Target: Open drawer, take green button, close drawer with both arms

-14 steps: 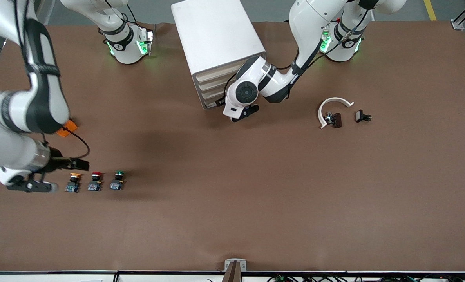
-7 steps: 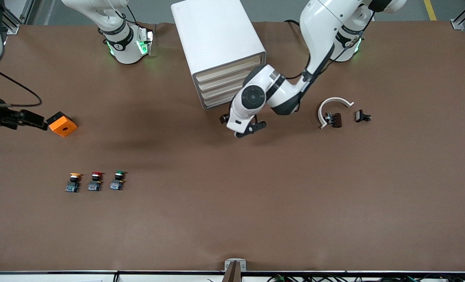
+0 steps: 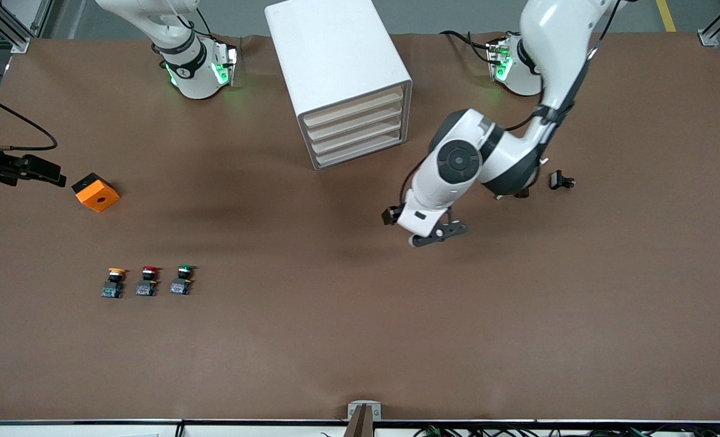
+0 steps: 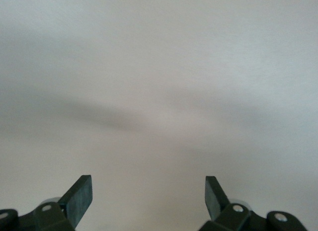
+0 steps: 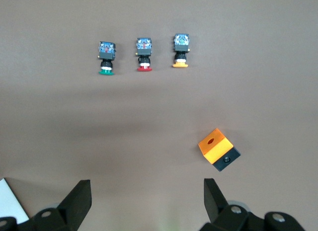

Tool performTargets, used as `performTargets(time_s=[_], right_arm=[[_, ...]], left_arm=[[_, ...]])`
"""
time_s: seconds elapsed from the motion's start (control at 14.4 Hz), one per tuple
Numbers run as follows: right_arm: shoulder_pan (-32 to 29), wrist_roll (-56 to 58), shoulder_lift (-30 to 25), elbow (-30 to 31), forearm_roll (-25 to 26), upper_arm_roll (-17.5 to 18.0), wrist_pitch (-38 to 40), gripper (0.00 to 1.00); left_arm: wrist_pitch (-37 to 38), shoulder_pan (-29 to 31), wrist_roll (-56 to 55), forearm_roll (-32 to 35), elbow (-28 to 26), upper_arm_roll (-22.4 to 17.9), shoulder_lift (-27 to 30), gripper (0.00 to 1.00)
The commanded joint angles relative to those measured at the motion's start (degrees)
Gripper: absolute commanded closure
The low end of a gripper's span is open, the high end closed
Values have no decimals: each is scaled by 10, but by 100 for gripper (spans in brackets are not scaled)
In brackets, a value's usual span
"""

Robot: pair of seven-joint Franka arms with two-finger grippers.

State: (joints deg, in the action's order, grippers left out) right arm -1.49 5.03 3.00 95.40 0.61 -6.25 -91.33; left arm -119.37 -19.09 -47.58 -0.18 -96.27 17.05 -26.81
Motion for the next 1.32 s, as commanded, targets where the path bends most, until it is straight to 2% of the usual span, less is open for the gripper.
performTargets(time_s=[0.0,0.07,0.28,0.62,0.83,1.25], right_arm=[[-3,-31,-1,-32,11,8,25,0],[-5,-35,0,-55,11,8,34,0],[-7,-42,3,-111,12,6,85,0],[-5,-41,-6,-112,4,12,103,0],[-7,-35,-32,-111,4,9,103,0],[-5,-31,-55,-90,4,12,115,0]], left_arm=[[105,37,101,43,-13,4,70,0],[131,54,134,52,-12,4,87,0],[147,130,219,52,-15,6,127,0],[159,225,332,46,-23,8,158,0],[162,279,406,43,-44,9,185,0],[161,315,452,42,-85,9,229,0]])
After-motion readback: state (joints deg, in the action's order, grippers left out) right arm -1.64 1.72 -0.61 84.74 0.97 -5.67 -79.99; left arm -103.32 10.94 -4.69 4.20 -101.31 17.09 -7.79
